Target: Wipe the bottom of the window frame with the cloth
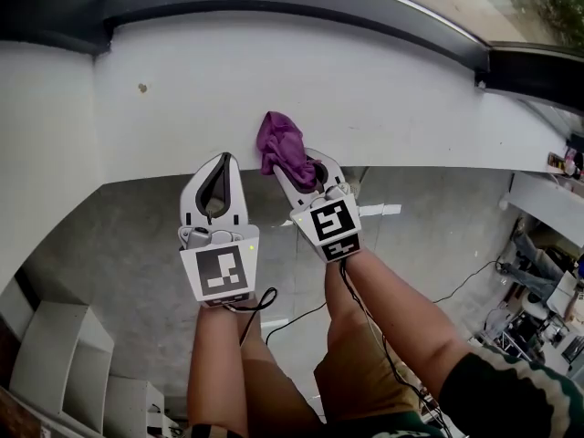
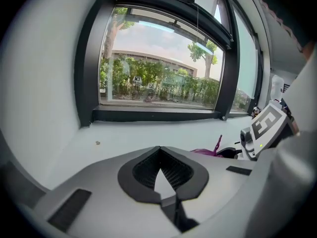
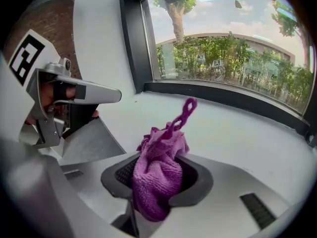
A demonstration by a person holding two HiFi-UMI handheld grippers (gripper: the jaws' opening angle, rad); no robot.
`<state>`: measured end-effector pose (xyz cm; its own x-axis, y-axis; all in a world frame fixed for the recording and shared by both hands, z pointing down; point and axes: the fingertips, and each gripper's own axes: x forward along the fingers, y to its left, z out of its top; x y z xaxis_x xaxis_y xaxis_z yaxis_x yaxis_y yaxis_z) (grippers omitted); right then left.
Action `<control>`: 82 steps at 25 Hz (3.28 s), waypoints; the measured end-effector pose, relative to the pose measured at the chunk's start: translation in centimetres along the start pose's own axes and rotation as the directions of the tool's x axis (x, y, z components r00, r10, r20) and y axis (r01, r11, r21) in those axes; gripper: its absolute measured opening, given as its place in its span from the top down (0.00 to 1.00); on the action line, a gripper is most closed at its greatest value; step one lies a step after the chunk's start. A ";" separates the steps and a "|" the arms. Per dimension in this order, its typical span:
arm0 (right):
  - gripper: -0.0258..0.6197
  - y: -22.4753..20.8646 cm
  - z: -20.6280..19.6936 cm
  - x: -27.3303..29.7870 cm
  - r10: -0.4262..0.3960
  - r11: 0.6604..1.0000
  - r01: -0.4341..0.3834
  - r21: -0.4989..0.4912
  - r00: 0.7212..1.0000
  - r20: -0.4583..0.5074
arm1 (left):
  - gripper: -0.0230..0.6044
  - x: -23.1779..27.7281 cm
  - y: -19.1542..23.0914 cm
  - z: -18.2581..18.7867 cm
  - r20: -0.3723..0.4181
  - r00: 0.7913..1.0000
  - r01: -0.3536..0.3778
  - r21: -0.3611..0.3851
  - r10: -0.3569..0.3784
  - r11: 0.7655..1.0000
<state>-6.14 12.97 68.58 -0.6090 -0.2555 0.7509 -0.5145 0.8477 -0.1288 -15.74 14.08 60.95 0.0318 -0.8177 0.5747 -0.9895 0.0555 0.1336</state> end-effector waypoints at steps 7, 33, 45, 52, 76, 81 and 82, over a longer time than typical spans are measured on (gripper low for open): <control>0.72 2.2 1.2 1.4 0.007 1.000 -0.007 -0.022 1.000 -0.012 | 0.96 -1.3 3.0 0.0 0.016 1.000 -0.020 -0.009 0.020 1.000; 0.72 17.5 8.7 10.0 0.209 0.970 -0.209 -0.122 0.978 -0.010 | 0.96 -7.5 15.7 -0.2 0.021 0.986 -0.164 -0.015 0.164 0.986; 0.72 22.9 11.2 12.9 0.332 0.923 -0.334 -0.192 0.942 -0.040 | 0.96 -10.1 17.8 -1.8 -0.006 0.979 -0.203 -0.022 0.202 0.979; 0.72 24.7 11.9 13.4 0.412 0.871 -0.416 -0.261 0.908 -0.076 | 0.96 -10.2 18.7 -2.3 -0.005 0.973 -0.231 -0.051 0.231 0.972; 0.72 18.5 19.9 18.6 0.339 0.904 -0.323 -0.281 0.941 0.009 | 0.96 -5.8 20.0 1.1 0.038 0.974 -0.220 -0.082 0.224 0.972; 0.72 17.1 21.5 19.6 0.323 0.905 -0.301 -0.301 0.946 0.027 | 0.96 -4.4 20.3 2.7 0.056 0.976 -0.209 -0.060 0.212 0.976; 0.72 16.8 21.8 19.8 0.319 0.906 -0.296 -0.303 0.947 0.030 | 0.96 -4.3 20.3 3.0 0.060 0.976 -0.205 -0.056 0.208 0.977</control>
<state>-39.98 12.04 67.20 -0.7589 0.0144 0.6510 -0.1037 0.9843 -0.1427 -36.37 16.98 58.76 -0.1834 -0.8210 0.5407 -0.9656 0.2537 0.0576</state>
